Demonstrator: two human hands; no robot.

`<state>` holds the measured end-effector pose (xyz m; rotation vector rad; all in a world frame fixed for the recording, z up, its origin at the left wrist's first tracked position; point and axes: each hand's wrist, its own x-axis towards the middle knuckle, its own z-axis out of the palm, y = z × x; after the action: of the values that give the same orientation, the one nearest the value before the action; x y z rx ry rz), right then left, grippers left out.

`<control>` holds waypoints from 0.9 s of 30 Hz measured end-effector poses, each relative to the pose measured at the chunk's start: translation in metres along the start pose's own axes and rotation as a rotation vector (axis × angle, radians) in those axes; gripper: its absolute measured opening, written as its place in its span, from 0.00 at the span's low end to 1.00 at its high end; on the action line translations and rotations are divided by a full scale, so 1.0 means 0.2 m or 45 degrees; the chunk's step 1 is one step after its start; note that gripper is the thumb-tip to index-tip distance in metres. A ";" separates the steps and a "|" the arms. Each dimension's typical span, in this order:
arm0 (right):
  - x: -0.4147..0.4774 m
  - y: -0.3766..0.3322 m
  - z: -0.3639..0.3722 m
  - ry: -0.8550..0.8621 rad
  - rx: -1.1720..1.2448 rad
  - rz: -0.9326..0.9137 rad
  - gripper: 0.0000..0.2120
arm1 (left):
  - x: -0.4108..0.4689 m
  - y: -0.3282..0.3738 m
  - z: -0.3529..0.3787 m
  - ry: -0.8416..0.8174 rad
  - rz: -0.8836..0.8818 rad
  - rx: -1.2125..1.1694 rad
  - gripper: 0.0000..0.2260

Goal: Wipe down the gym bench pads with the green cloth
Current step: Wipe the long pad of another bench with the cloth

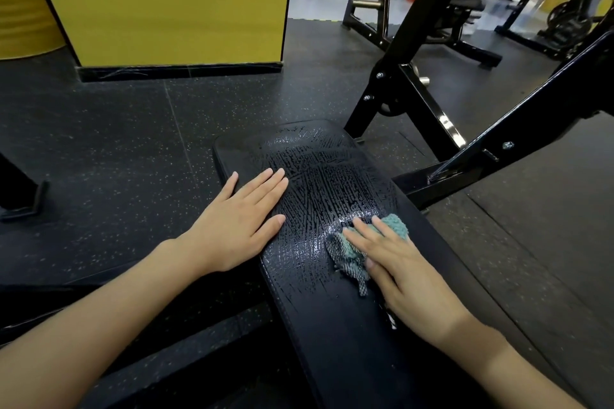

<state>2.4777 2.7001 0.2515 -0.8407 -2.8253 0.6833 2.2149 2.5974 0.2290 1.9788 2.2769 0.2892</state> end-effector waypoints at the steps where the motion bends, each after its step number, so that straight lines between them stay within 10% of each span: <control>1: 0.04 0.01 -0.01 0.016 0.003 0.002 0.21 | 0.00 0.00 0.00 0.001 -0.002 -0.003 0.37; 27: -0.01 0.14 -0.05 0.105 0.031 0.082 0.23 | 0.00 0.00 0.00 -0.012 -0.013 -0.014 0.40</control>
<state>2.4958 2.7230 0.2485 -0.9369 -2.7220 0.6737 2.2143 2.5966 0.2287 1.9585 2.2740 0.2906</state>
